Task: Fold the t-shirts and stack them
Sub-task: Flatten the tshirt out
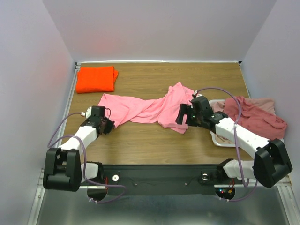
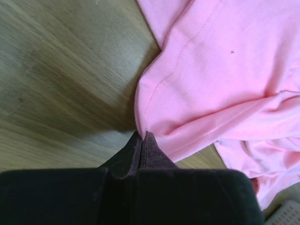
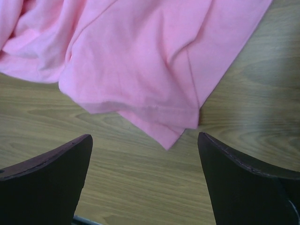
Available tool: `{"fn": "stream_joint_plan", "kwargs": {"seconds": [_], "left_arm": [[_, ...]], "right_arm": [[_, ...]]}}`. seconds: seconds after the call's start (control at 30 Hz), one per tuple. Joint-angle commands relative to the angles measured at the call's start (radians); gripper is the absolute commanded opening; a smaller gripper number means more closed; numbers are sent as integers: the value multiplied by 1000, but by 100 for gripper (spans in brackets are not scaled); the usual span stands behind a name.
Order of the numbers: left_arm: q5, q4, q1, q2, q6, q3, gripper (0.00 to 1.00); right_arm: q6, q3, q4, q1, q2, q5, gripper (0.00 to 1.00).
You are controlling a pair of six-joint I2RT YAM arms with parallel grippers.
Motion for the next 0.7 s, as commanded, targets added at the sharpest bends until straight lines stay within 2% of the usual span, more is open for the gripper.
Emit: {"fn": "stream_joint_plan", "kwargs": {"seconds": [0.0, 0.13, 0.17, 0.2, 0.3, 0.33, 0.67], "left_arm": [[-72, -21, -3, -130, 18, -4, 0], [-136, -83, -2, -216, 21, 7, 0], [-148, -107, -2, -241, 20, 8, 0], [-165, -117, -2, -250, 21, 14, 0], [-166, -129, -2, -276, 24, 13, 0], [-164, -129, -2, -281, 24, 11, 0], [-144, -114, -2, -267, 43, 5, 0]], "right_arm": [[33, -7, -13, 56, 46, 120, 99], [97, -10, -27, 59, 96, 233, 90], [110, -10, -27, 59, 107, 247, 85], [114, -10, -27, 59, 133, 264, 75], [139, -4, -27, 59, 170, 283, 65], [148, -4, -27, 59, 181, 299, 55], [180, -4, 42, 59, 259, 275, 50]]}}
